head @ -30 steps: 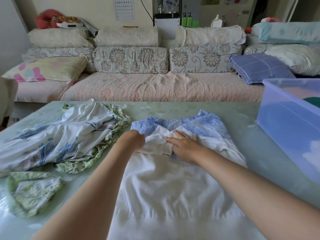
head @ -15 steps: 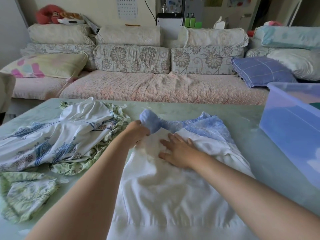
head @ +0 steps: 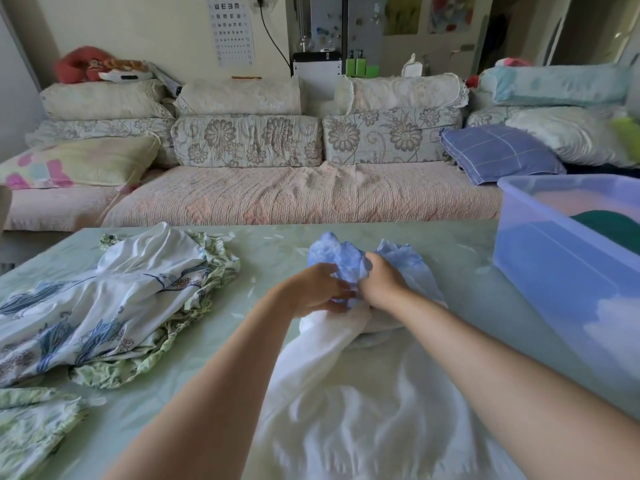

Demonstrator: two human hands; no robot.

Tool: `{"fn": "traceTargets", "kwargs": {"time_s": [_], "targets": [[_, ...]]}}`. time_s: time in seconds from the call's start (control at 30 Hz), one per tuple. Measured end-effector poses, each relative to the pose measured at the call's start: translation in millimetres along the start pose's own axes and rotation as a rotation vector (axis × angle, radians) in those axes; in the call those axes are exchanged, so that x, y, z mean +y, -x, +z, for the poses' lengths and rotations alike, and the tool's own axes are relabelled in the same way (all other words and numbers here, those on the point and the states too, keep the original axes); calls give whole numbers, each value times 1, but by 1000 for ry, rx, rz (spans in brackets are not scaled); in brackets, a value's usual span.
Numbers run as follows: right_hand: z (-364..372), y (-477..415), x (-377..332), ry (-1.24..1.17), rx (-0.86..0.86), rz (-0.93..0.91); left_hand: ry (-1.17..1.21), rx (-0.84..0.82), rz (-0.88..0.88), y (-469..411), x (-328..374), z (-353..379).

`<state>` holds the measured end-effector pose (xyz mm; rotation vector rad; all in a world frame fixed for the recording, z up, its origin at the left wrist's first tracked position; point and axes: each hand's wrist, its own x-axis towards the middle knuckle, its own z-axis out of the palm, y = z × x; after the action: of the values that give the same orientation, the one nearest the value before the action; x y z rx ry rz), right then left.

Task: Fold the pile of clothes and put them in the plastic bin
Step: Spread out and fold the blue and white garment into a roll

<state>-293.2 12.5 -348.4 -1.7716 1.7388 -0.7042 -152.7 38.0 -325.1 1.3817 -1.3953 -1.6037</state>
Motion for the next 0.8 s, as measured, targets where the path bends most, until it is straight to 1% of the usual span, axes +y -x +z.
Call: {"fn": "traceTargets", "kwargs": {"time_s": [0.07,0.1,0.17,0.2,0.23,0.27,0.33,0.4,0.43,0.47,0.5,0.53,0.57,0.6,0.7,0.73,0.8], "targets": [[3,-1,2,-10,25,-24,-44,73,16,2,6,-10],[4,-4,3,-13,48,-30,-142,144,59,1,7,-17],[4,-8,4,53,89,-50,-475,329,178,-4,1,-29],[5,-10,7,116,97,-63,-633,396,214,-5,-2,-33],[4,-12,9,195,100,-65,-761,416,218,-7,-7,-35],[4,-13,12,273,101,-66,-886,396,212,-10,-11,-36],[6,-12,16,411,100,-58,-1094,272,229,-18,-16,-34],[7,-11,19,577,138,-86,-1191,140,262,-25,-18,-28],[6,-11,20,684,173,-160,-1234,101,267,-28,-19,-26],[5,-12,20,783,197,-280,-1271,79,244,-33,-20,-27],[3,-15,21,864,169,-415,-1298,60,195,-36,-19,-28],[2,-18,23,921,96,-518,-1316,45,136,-39,-20,-31],[1,-19,25,933,5,-549,-1331,38,87,-44,-21,-33],[0,-20,28,919,-78,-517,-1337,35,38,-47,-23,-35],[-5,-27,43,806,-271,-326,-1301,43,-73,-59,-32,-45],[-7,-28,47,787,-317,-288,-1340,34,-80,-64,-36,-49],[-12,-32,52,749,-376,-243,-1489,13,-18,-69,-42,-56]]}}
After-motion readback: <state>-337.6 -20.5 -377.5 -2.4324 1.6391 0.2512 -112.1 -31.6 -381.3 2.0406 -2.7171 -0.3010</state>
